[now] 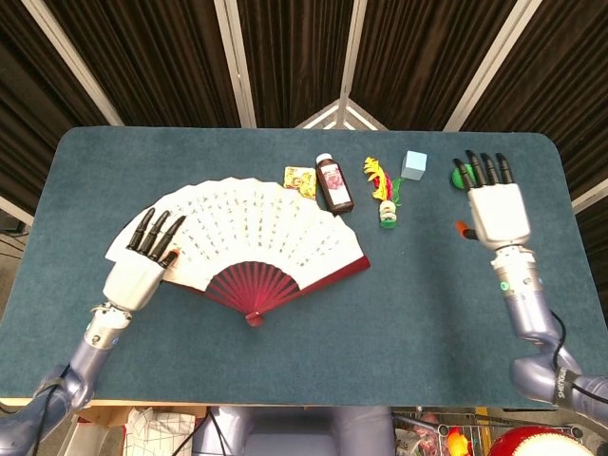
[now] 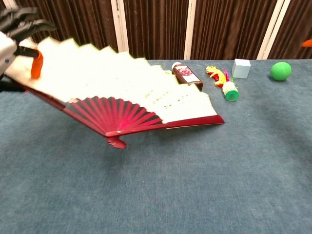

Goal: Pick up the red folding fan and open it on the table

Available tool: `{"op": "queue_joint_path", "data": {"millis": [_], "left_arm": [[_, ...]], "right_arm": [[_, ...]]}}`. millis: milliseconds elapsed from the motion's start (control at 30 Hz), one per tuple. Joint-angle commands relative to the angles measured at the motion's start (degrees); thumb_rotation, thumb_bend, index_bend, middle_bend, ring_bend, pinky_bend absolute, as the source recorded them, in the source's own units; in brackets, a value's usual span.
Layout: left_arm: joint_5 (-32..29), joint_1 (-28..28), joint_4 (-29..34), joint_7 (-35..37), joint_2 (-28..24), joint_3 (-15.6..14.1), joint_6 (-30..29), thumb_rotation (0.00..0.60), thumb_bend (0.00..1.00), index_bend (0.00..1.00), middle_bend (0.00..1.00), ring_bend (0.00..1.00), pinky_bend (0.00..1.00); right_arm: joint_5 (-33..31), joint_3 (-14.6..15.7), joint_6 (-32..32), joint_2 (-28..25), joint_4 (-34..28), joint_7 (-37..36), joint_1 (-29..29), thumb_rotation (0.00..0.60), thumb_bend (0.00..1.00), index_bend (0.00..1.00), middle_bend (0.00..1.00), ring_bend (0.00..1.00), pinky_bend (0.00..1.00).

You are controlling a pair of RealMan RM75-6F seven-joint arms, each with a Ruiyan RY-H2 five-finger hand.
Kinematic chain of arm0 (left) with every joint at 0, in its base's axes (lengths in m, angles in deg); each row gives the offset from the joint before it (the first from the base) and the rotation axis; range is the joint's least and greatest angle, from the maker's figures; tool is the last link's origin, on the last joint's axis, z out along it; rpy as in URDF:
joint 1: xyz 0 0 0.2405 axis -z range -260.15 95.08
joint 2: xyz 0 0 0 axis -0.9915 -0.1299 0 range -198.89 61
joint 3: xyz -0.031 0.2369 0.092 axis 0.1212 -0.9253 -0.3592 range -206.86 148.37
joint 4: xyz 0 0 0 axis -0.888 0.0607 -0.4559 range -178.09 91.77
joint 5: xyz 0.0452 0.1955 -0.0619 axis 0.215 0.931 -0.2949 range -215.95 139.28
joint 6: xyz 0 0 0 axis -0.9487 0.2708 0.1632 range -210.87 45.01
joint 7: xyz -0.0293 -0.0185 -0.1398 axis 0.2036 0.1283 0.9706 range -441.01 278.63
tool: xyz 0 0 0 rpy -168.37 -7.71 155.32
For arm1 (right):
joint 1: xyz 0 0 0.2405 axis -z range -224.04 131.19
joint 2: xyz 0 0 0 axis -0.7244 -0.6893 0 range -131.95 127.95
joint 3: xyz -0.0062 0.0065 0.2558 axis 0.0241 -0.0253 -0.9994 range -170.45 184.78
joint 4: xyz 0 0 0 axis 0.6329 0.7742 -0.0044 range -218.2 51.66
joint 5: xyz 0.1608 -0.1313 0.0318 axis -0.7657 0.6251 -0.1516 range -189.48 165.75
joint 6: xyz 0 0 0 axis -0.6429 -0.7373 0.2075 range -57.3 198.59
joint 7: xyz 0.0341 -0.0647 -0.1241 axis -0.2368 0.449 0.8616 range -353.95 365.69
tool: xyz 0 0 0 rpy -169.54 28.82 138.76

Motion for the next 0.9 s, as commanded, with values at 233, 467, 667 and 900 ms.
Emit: {"op": "queue_joint_path", "data": {"millis": [233,467,667,900], "left_arm": [[-15.0,-10.5,45.1,-24.6,-21.3,1.1,11.8,0.6,0.18,0.0,0.0,0.0,0.0],[-28.0,-10.8,55.4,-38.9,-27.7,3.9,18.5,0.6,0.1,0.0,0.0,0.0,0.0],[-37.8,-6.7,56.5,-50.5,-30.1,6.8,25.4,0.6,0.1,0.0,0.0,0.0,0.0],[-40.9,-5.4,57.3,-49.8,-31.0,8.6,26.1,0.6,0.1,0.0,0.0,0.0,0.0]], "right_arm": [[1.7,0.1,0.3,-0.8,3.3,-5.4,2.6,0.6,0.21,0.08,0.06,0.02,0.0],[1.8,-0.4,0.6,-1.0,2.5,-4.8,2.5,0.6,0.21,0.08,0.06,0.02,0.0],[1.6,-0.6,1.1,-1.1,1.5,-3.2,2.2,0.6,0.21,0.08,0.06,0.02,0.0],[1.5,-1.0,0.8,-0.7,1.5,-3.1,2.4,0.6,0.21,0.08,0.06,0.03,0.0]]}}
